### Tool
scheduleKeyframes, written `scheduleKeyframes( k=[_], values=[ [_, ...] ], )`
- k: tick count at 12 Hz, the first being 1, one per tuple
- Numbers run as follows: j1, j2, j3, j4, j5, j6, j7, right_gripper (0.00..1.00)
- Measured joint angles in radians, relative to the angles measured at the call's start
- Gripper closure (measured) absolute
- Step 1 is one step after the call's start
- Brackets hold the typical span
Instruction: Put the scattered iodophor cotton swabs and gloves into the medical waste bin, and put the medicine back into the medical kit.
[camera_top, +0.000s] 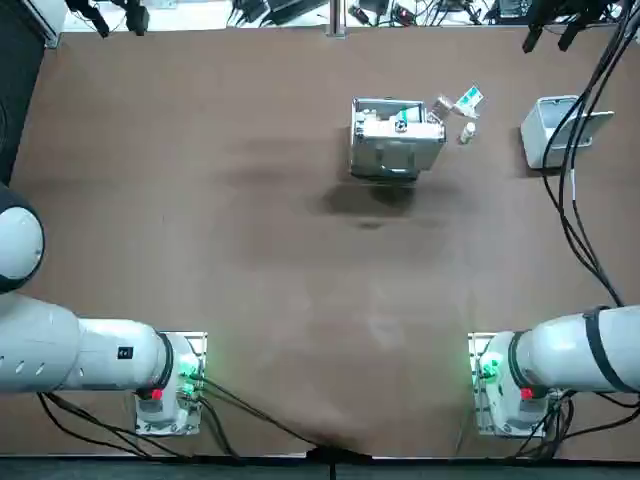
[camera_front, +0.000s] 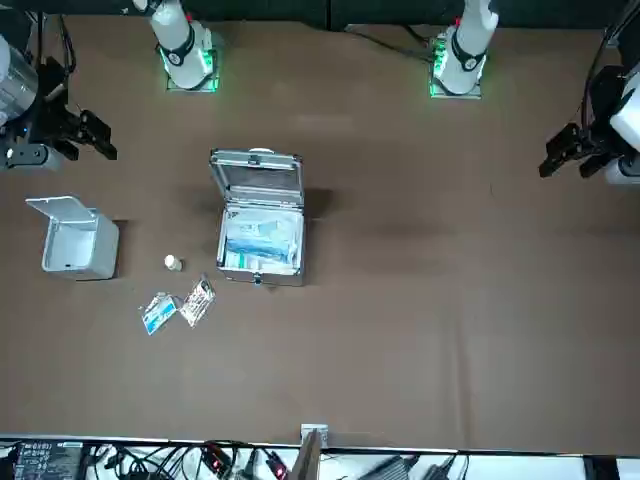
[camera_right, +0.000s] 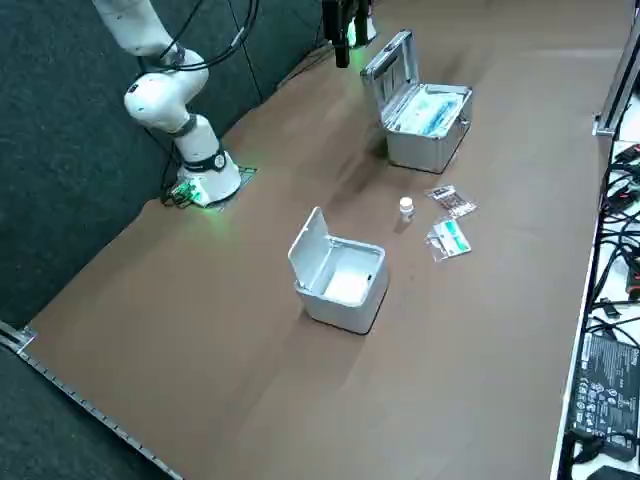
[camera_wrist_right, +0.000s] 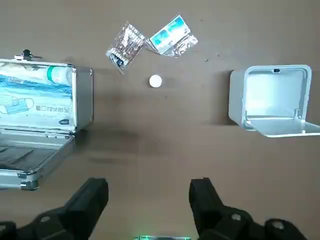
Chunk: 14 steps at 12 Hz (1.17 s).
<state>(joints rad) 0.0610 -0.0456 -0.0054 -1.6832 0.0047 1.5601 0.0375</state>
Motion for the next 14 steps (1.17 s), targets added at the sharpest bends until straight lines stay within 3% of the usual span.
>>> scheduleKeyframes(
  k=[7, 9, 10, 14],
  values=[
    [0.001, 0.027, 0.002, 0.018, 0.0, 0.006, -0.003, 0.0],
    [0.004, 0.078, 0.006, 0.053, 0.0, 0.029, -0.003, 0.0],
    [0.007, 0.139, 0.011, 0.085, 0.0, 0.101, -0.011, 0.0],
    [0.042, 0.256, 0.021, 0.101, 0.0, 0.224, -0.132, 0.0]
  ],
)
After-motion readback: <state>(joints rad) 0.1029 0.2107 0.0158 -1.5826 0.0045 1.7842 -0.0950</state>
